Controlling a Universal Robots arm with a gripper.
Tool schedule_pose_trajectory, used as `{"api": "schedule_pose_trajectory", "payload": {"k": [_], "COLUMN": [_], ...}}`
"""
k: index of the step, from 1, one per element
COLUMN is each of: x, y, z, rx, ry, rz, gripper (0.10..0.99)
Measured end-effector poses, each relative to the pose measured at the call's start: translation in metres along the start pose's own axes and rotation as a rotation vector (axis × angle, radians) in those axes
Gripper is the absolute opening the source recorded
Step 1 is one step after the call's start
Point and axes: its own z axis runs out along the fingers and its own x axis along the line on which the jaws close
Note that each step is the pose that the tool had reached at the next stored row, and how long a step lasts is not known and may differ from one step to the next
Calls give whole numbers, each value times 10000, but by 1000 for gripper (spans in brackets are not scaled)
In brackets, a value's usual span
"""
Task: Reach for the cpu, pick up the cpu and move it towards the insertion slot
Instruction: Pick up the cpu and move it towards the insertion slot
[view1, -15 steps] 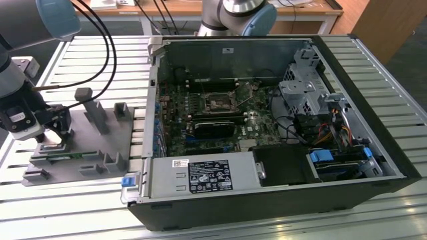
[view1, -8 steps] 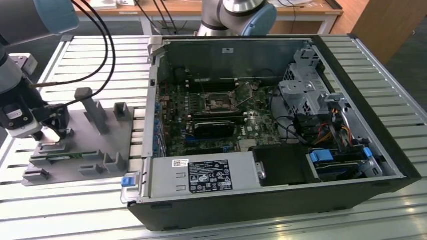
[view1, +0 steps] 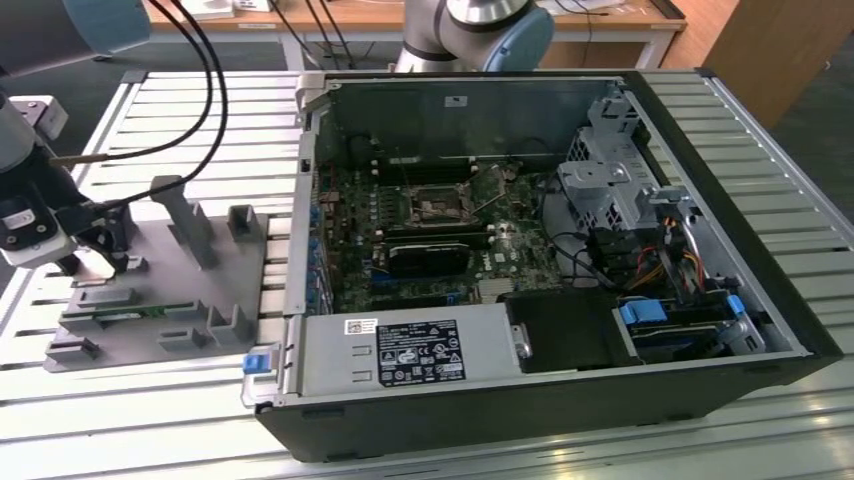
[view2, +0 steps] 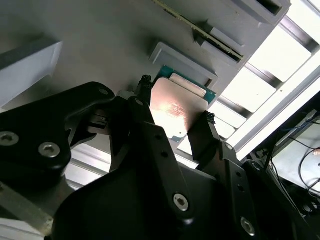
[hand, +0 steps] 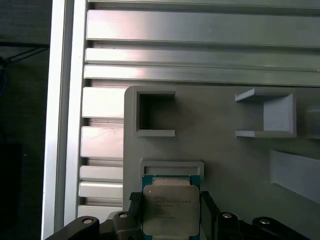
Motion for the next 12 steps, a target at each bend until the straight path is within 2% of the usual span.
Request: {"api": "schedule_pose_trajectory", "payload": {"k": [12], "x": [2], "y": [6], "z": [-168], "rx": [0], "ry": [-1], "rz": [0], "gripper": [545]}}
